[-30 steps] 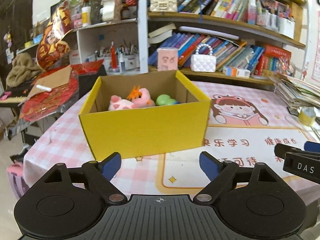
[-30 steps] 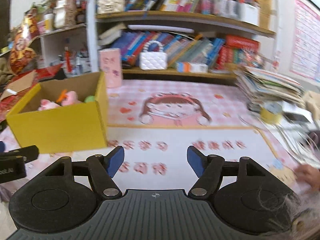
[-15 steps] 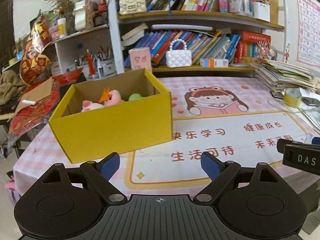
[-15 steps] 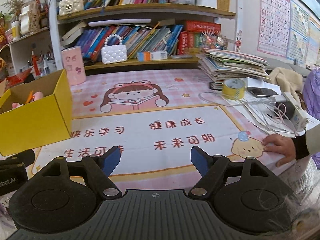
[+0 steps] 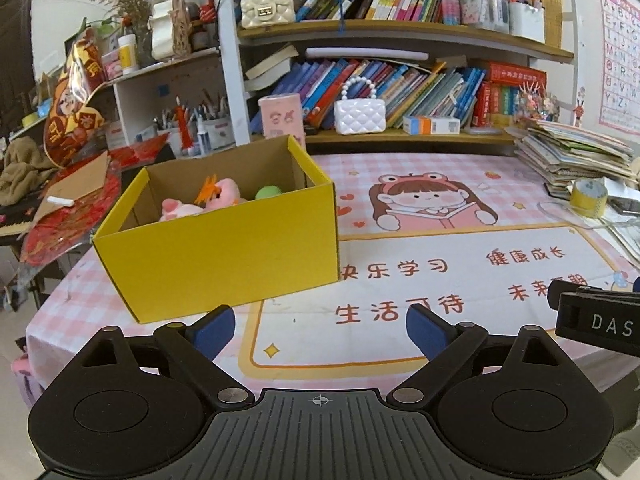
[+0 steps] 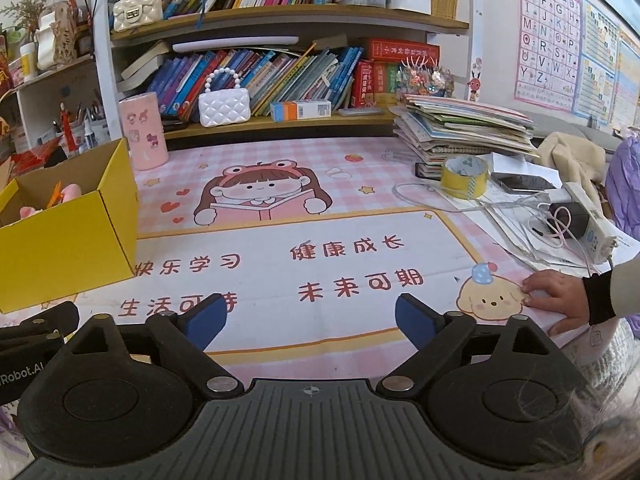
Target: Organize objects
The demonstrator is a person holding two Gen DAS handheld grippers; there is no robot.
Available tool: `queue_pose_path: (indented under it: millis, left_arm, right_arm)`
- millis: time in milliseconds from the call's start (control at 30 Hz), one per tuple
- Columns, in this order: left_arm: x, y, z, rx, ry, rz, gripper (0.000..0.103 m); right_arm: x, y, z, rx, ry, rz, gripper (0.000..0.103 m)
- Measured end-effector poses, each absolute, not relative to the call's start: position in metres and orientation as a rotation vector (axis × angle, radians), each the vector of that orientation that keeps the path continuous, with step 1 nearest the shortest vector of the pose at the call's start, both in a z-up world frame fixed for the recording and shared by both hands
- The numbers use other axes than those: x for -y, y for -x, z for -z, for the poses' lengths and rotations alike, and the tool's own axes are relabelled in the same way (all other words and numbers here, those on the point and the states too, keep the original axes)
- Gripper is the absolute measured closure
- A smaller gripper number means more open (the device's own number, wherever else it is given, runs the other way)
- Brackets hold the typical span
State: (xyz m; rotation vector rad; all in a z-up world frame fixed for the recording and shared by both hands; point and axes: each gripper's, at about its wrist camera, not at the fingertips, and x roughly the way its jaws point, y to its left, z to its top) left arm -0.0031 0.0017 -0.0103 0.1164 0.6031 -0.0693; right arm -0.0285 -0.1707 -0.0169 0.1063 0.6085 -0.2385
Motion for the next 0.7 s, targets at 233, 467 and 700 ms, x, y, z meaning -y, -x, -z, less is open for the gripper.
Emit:
queue_pose_path:
  millis: [233,467,700]
  left_arm:
    - [-0.007,-0.003,0.013,-0.632,-0.118,0.023,0.005]
    - [-0.009,-0.007,0.014,-0.644,-0.121,0.017,0.004]
    - [-0.010,-0.008,0.015,-0.656,-0.103,0.009,0.001]
  right_arm:
    - [0.164,0.022,0.017,-0.621,-0.070,0.225,0.003]
    - [0.157,0.013,0.020,-0.632,-0.053,0.227,0.001]
    - [0.154,0.011,0.021,-0.642,-0.039,0.219,0.001]
